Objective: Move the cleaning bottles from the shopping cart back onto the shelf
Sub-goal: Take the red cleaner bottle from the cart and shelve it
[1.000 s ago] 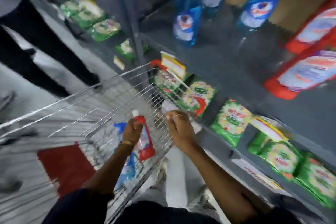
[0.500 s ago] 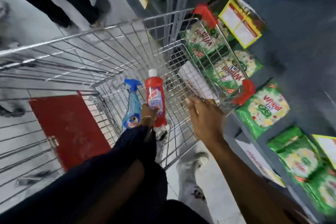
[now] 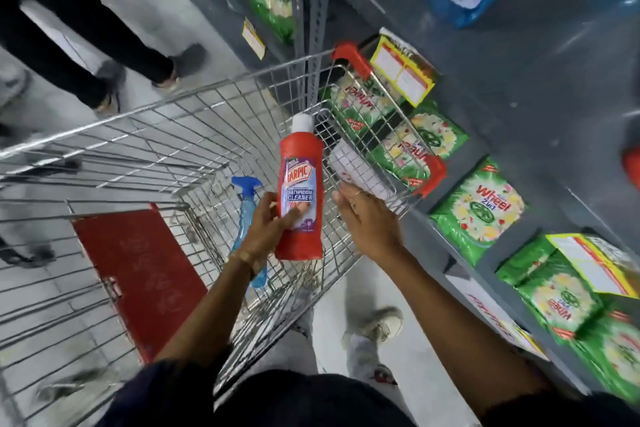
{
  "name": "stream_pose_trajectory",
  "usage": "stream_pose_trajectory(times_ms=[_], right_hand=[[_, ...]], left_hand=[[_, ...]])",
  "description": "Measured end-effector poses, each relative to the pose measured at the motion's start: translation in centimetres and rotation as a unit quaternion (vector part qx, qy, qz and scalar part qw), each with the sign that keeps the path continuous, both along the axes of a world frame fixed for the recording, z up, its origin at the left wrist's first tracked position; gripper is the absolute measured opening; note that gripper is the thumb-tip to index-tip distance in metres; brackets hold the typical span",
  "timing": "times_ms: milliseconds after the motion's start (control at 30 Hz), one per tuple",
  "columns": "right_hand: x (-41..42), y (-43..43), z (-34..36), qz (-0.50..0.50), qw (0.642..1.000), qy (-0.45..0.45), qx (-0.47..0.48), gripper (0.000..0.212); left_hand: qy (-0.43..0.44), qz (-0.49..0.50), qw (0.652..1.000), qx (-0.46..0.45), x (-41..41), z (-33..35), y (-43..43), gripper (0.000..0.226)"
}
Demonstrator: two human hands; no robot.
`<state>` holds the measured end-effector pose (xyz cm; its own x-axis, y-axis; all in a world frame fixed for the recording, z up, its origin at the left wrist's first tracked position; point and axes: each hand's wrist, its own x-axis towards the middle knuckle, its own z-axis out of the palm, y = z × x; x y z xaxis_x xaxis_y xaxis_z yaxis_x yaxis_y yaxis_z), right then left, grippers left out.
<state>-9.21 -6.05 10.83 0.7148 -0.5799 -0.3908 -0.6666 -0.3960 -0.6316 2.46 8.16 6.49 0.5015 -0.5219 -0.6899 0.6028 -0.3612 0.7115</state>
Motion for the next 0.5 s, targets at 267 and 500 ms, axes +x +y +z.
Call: stream_pose_trajectory(times_ms=[267,500], right_hand=[[-7.0,0.4,11.2,-0.184,0.871,-0.302,0.342,0.018],[-19.1,-0.7,15.3,-0.263,0.845,-0.366,0.287,0.025]], left_hand=[[-0.166,-0.11,0.968,-0.153,-5.4,15.6,-2.0,0.056],[-0.118,-0.261,0.922,-0.26,-13.6,20.0,-5.4,0.04]])
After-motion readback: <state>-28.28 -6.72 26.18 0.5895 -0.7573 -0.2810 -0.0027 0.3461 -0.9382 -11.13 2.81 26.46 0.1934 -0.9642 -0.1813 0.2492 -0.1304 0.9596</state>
